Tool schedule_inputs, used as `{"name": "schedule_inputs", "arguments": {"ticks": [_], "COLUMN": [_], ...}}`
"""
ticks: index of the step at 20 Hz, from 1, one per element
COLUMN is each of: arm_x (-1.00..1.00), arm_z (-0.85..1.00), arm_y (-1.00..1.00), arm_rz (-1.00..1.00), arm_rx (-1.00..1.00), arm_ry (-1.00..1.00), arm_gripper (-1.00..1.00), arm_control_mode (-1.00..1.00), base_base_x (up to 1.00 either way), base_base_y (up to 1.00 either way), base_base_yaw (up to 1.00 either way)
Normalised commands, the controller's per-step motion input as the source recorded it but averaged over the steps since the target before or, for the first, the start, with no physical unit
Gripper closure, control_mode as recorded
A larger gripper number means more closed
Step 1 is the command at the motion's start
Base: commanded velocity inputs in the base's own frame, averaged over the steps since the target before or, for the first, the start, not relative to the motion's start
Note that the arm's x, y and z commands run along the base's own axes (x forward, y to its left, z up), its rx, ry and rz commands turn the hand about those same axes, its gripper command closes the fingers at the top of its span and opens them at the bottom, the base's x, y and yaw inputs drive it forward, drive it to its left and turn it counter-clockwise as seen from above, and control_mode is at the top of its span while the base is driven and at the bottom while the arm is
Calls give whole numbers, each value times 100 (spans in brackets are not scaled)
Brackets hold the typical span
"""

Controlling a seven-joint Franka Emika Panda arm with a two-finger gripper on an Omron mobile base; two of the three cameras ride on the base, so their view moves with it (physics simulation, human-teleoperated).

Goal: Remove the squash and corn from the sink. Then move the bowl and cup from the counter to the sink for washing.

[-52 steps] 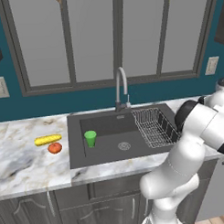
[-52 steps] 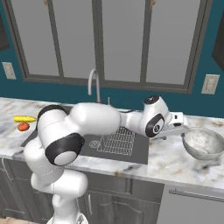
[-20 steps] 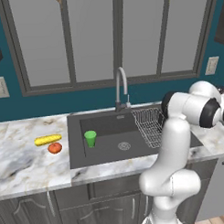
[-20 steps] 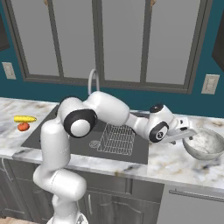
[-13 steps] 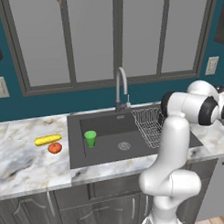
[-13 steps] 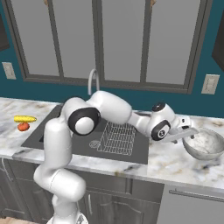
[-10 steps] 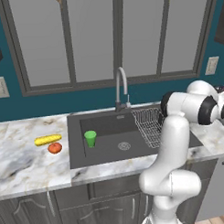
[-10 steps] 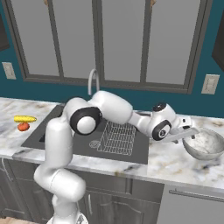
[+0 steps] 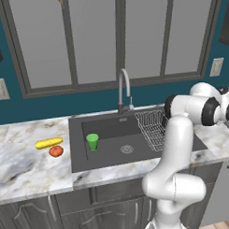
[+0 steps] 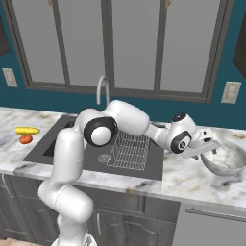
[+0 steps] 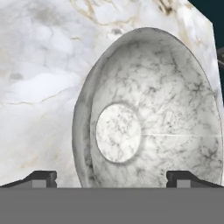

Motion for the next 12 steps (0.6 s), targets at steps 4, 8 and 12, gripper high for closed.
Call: {"name": "schedule_inputs", "arguments": {"ticks": [4, 8, 12], "arm_x": [12, 12, 11], "arm_z": [-13, -14, -13], "arm_y": [-5, -3, -3], "arm_rz": [0, 0, 0], "arm_rx": [0, 0, 0], "arm_ry": [8, 9, 7], "arm_gripper": [-100, -100, -100], "arm_control_mode": [-100, -100, -100], "base_base_x": [0, 0, 0], "base_base_y": [0, 0, 0], "base_base_yaw": [0, 0, 0]}}
